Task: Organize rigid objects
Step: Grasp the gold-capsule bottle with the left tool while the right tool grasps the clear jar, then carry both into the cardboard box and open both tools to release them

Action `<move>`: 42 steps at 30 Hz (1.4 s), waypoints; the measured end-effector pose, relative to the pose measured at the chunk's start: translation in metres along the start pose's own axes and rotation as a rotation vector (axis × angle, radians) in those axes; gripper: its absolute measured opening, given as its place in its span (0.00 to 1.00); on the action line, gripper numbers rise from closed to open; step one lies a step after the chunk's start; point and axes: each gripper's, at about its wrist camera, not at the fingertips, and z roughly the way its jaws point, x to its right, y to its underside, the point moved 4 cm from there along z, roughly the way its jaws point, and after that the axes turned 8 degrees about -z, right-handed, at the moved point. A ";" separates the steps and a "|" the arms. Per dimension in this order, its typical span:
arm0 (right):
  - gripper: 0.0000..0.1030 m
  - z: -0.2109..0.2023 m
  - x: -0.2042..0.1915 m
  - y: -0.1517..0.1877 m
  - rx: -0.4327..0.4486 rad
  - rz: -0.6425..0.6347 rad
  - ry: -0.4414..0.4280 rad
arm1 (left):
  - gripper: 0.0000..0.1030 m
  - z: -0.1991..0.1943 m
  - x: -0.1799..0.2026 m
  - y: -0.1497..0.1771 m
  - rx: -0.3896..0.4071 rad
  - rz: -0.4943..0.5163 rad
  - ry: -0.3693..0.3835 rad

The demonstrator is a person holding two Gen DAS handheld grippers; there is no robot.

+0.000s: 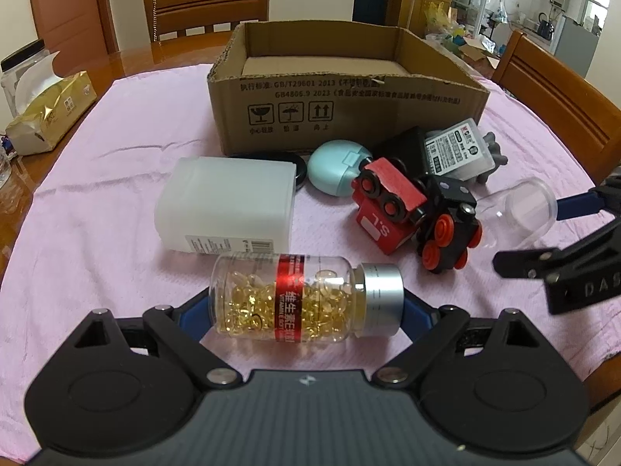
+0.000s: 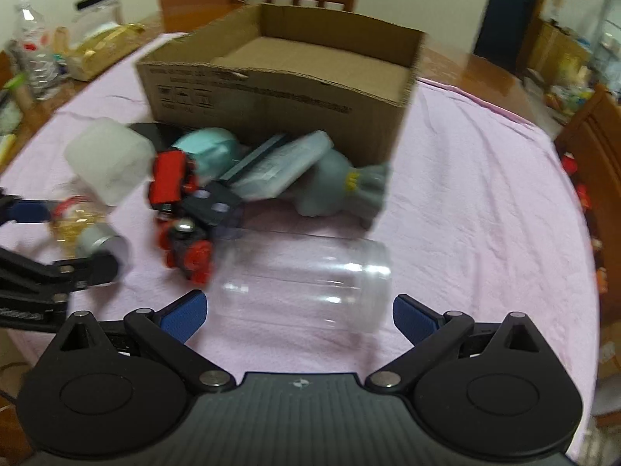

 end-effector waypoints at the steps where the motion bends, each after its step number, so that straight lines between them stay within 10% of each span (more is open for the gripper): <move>1: 1.00 -0.001 0.004 0.002 -0.004 0.010 0.008 | 0.91 0.000 0.000 0.000 -0.003 0.000 0.001; 42: 0.91 -0.009 0.016 -0.023 -0.037 -0.096 -0.014 | 0.90 -0.019 0.001 -0.025 -0.138 0.051 0.013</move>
